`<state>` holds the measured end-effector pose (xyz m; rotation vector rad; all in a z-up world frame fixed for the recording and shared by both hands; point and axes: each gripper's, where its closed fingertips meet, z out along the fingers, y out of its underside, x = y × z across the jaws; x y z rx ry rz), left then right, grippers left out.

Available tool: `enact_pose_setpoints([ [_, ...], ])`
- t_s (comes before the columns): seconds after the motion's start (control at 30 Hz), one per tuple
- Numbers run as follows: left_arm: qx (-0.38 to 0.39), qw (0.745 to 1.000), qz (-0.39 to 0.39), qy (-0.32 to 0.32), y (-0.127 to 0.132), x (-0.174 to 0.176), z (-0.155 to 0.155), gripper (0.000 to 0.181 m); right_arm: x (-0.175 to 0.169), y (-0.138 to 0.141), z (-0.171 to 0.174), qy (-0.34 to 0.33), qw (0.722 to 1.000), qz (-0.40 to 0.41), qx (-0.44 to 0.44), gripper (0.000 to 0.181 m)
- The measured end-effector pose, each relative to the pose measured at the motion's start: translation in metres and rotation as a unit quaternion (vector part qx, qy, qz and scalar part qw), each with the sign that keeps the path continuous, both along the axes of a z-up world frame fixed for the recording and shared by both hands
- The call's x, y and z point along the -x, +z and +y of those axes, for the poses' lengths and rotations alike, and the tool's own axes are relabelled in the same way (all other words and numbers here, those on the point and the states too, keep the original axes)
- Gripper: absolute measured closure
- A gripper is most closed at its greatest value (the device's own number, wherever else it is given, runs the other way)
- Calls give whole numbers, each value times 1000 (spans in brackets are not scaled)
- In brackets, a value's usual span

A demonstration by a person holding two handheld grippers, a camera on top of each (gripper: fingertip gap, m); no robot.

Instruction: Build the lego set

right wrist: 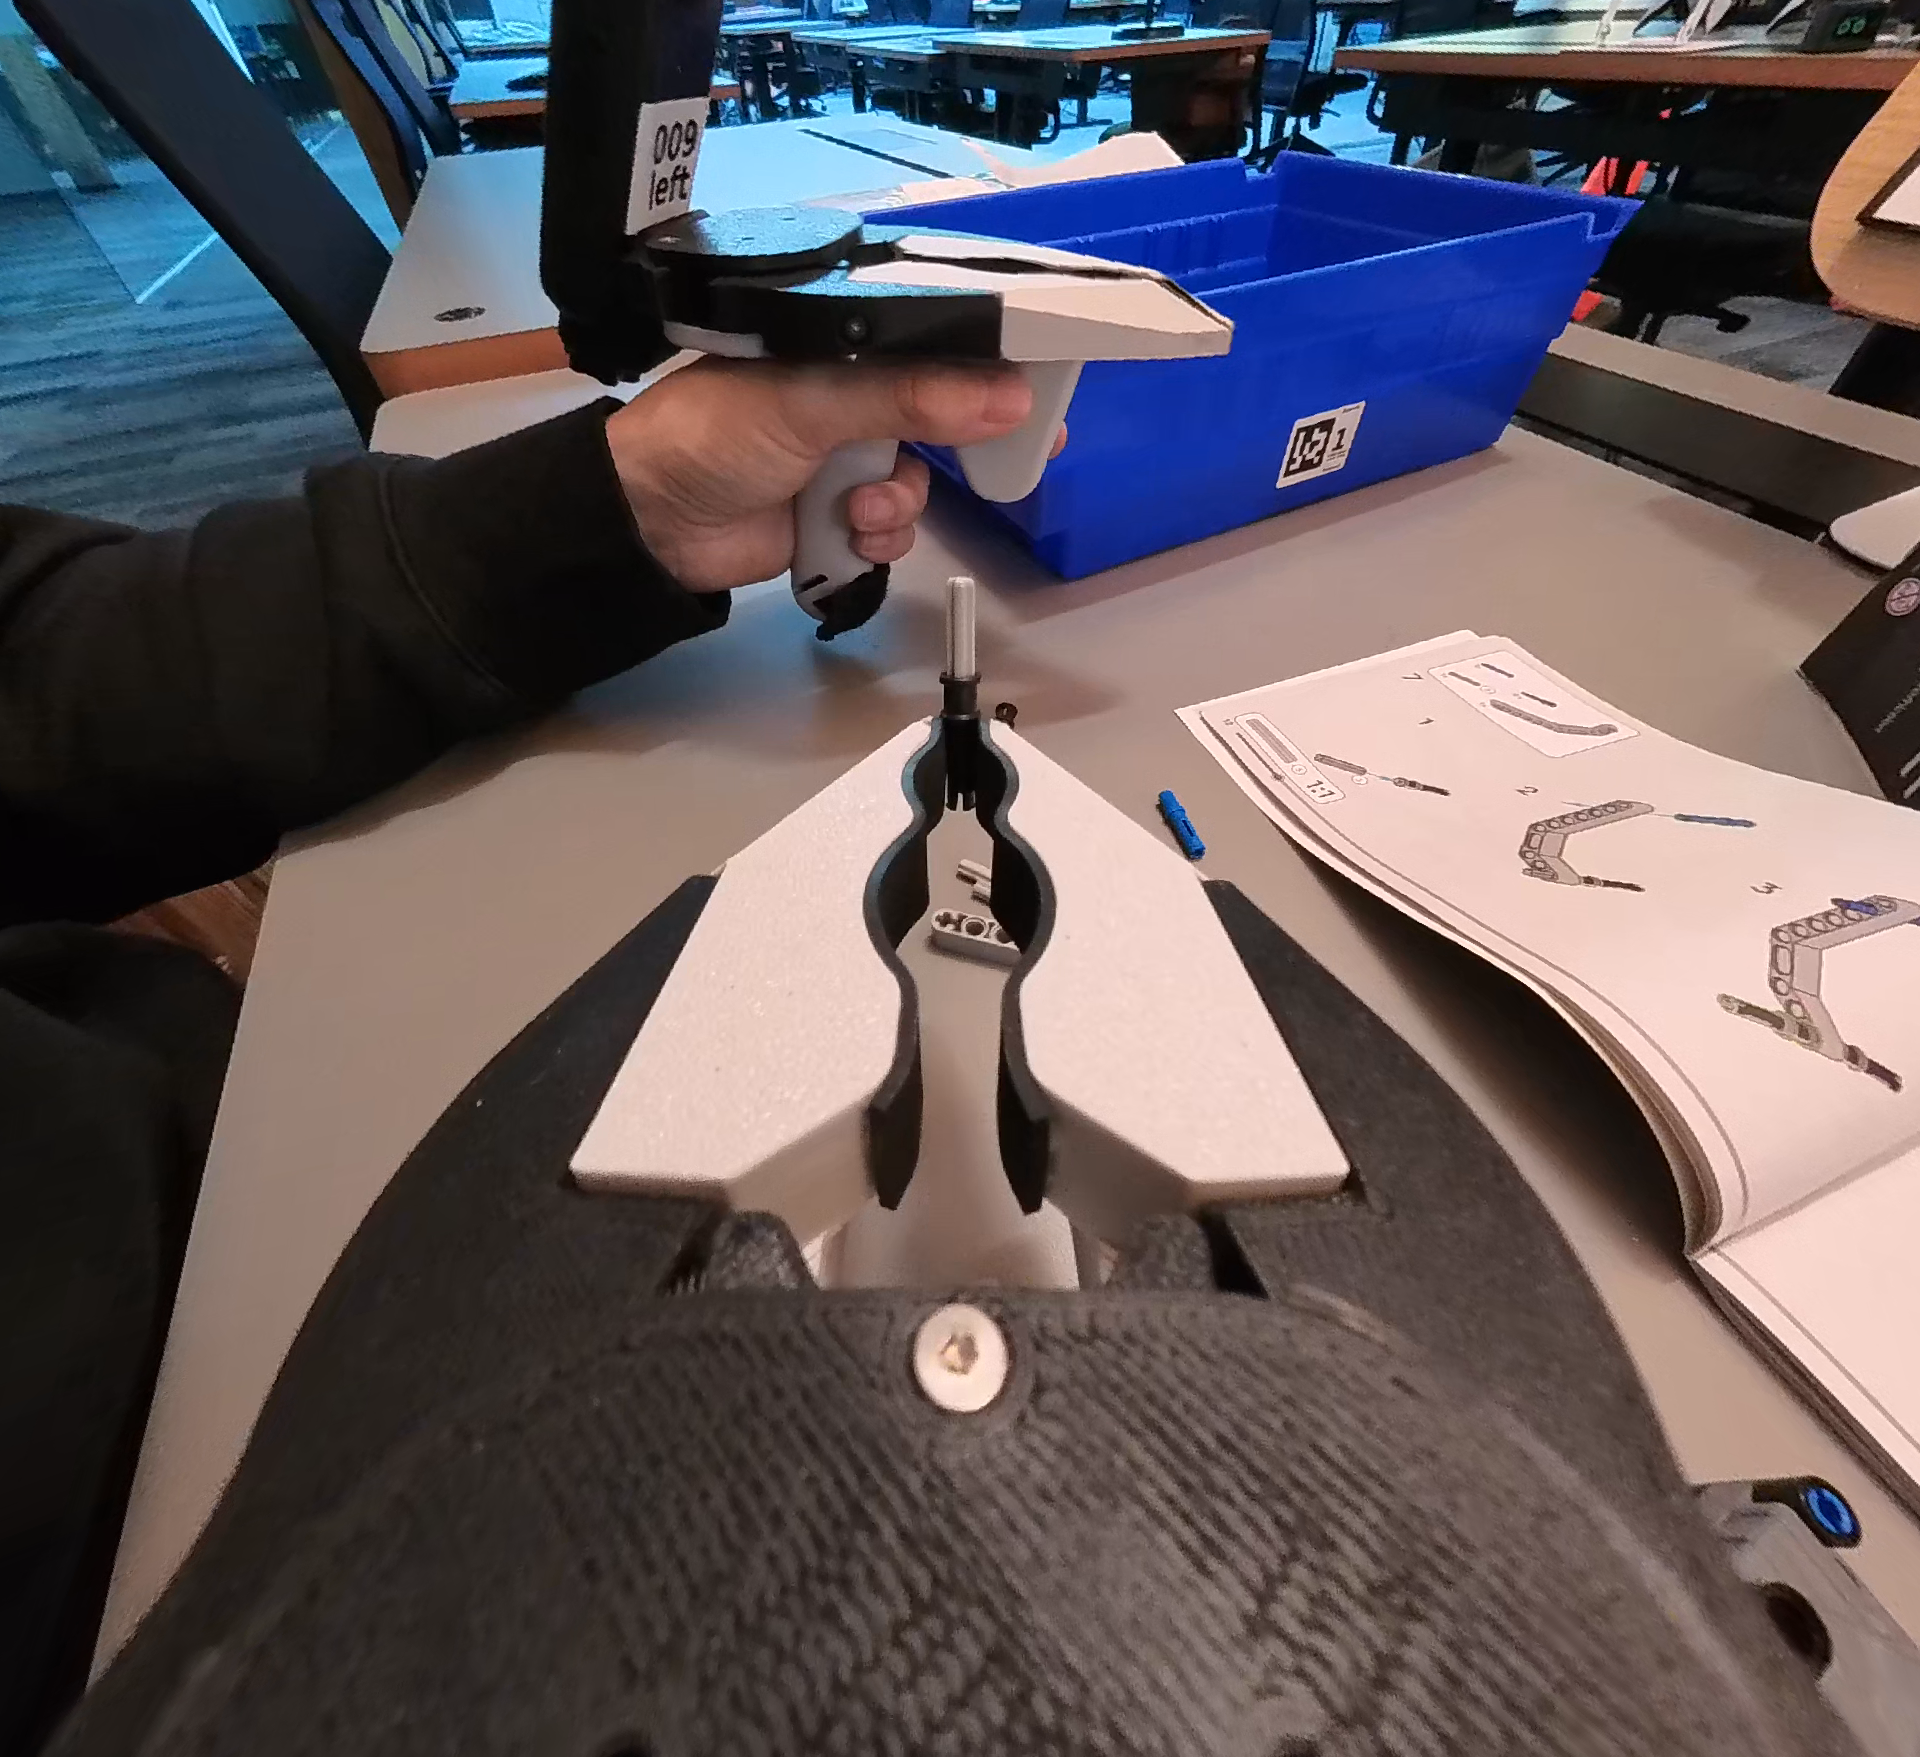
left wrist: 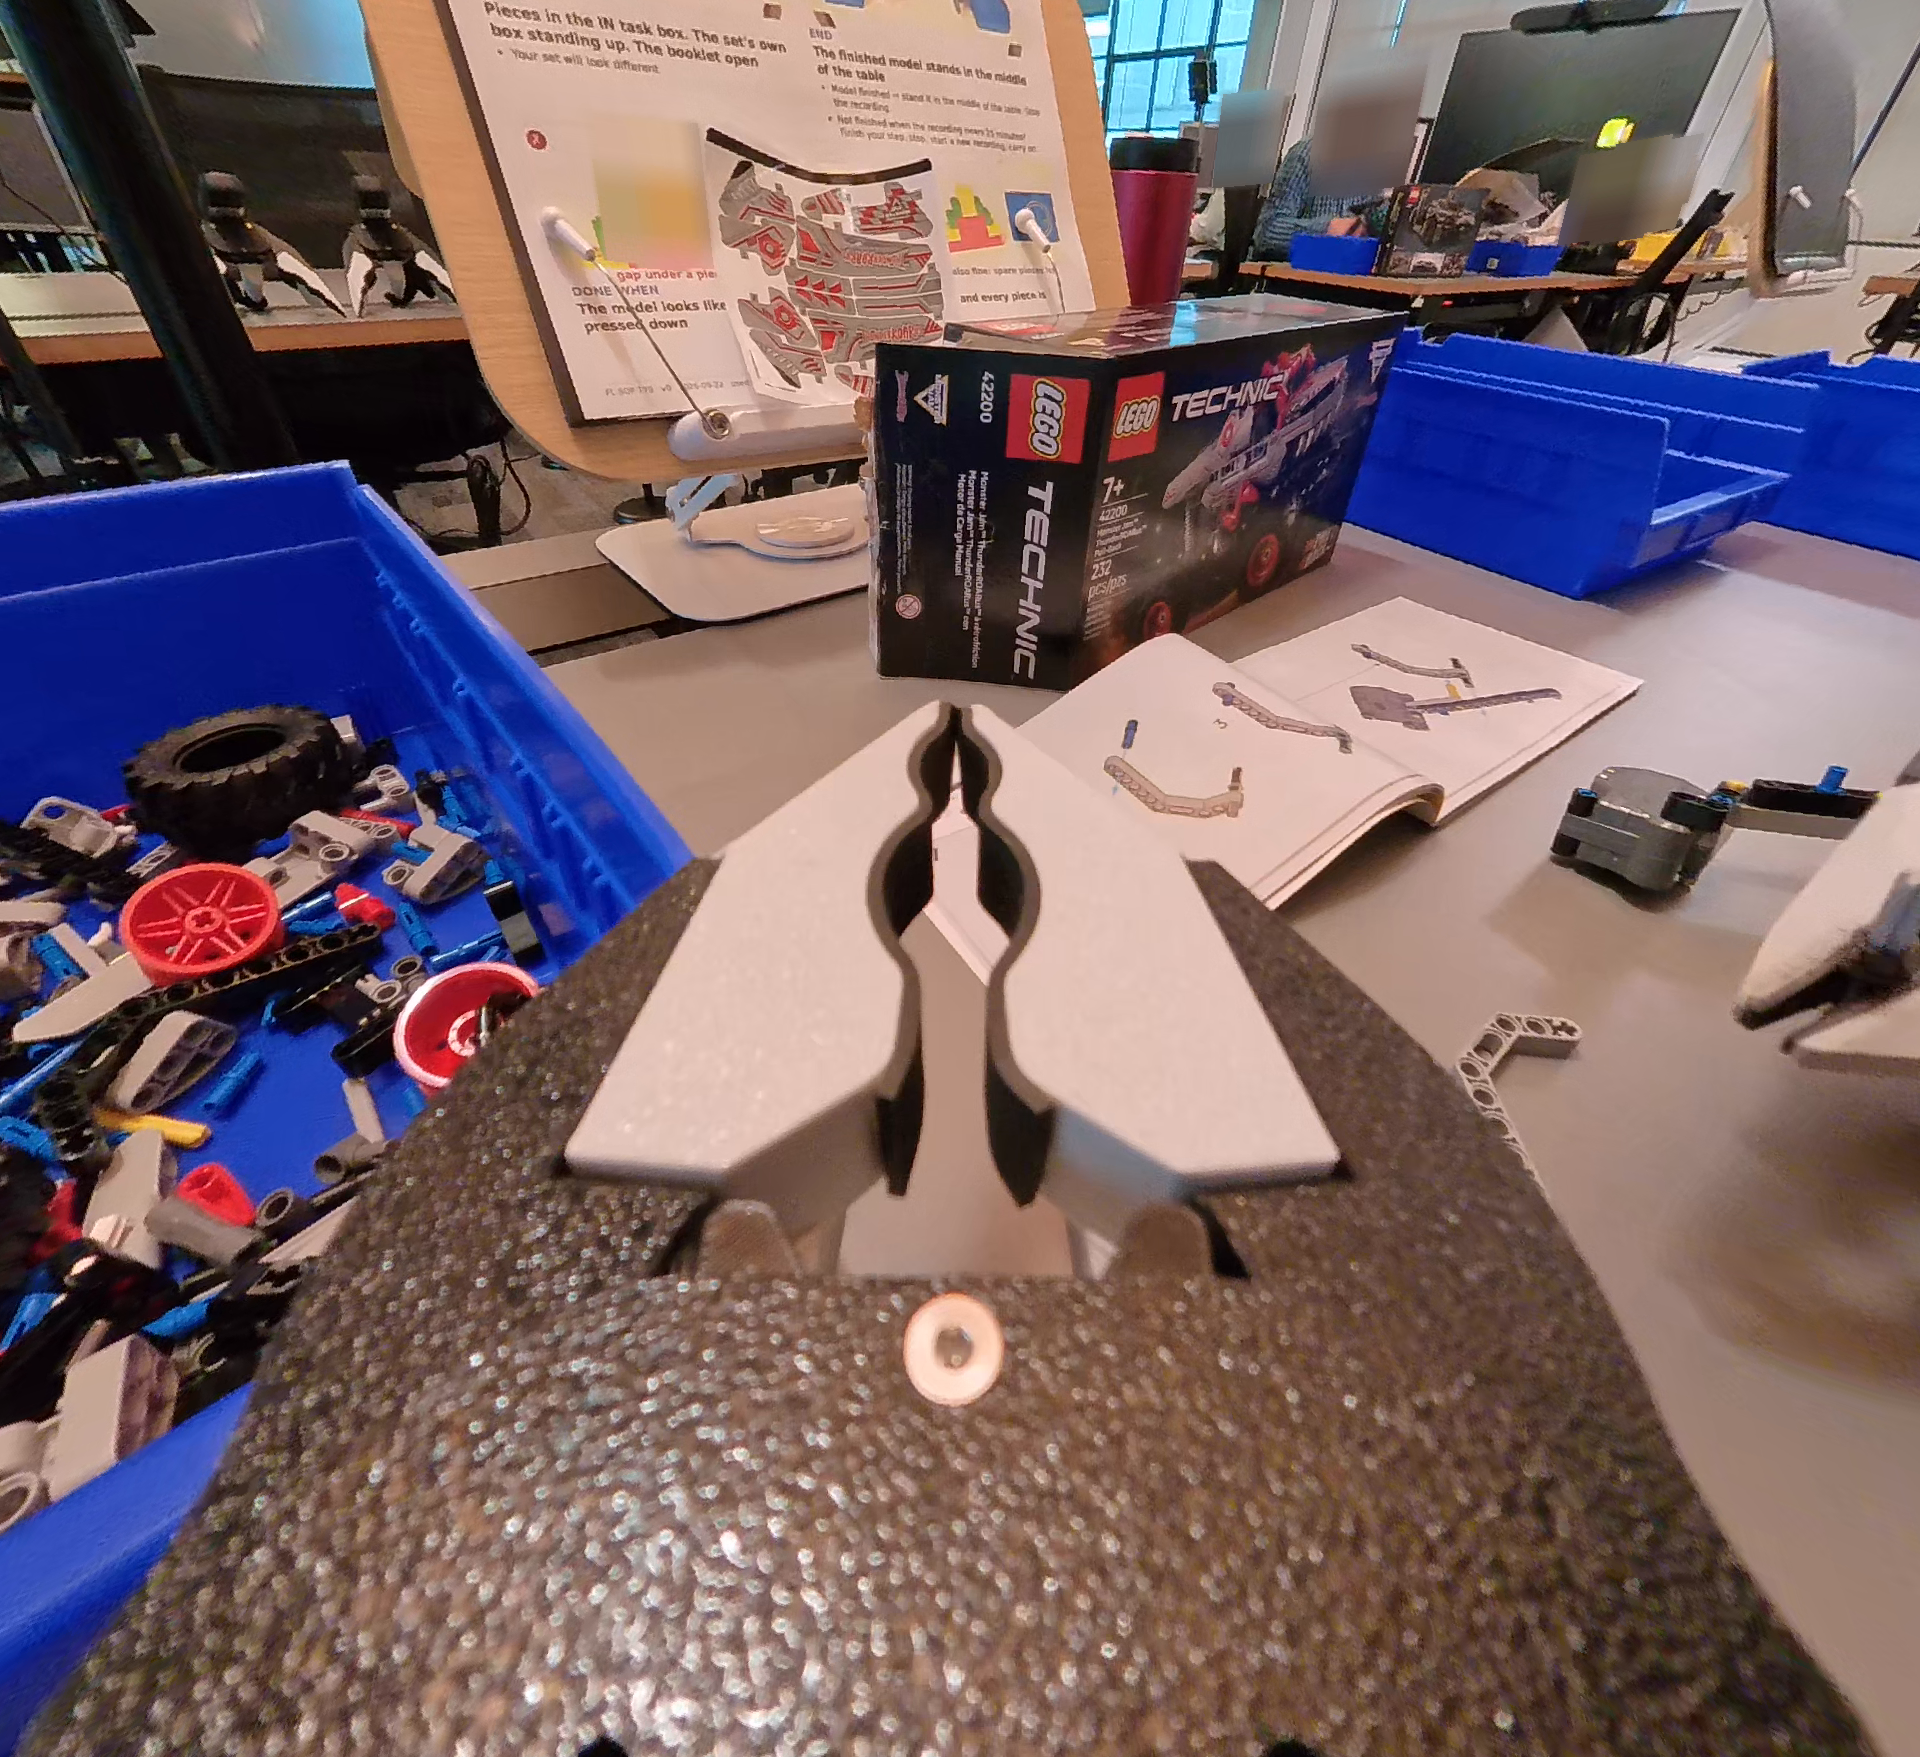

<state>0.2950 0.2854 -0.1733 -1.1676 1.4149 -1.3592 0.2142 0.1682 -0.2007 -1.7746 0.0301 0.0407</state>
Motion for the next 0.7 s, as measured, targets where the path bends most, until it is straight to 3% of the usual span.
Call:
enact_pose_setpoints([
  [0.37, 0, 1000, 6, -9, -2, 0, -4, 181, 17, -7, 1, 38, 998, -39, 24, 181],
  [0.5, -17, 999, 20, -30, -7, 0, -11, 181, 14, -17, -15, 54, 994, -55, 82, 181],
  [0.6, -37, 992, 34, -113, -12, 7, -38, 181, 19, -14, -26, 82, 992, -19, 98, 181],
  [0.7, -86, 965, 55, -240, -22, 27, -79, 181, 10, -23, -35, 49, 991, -25, 118, 181],
])
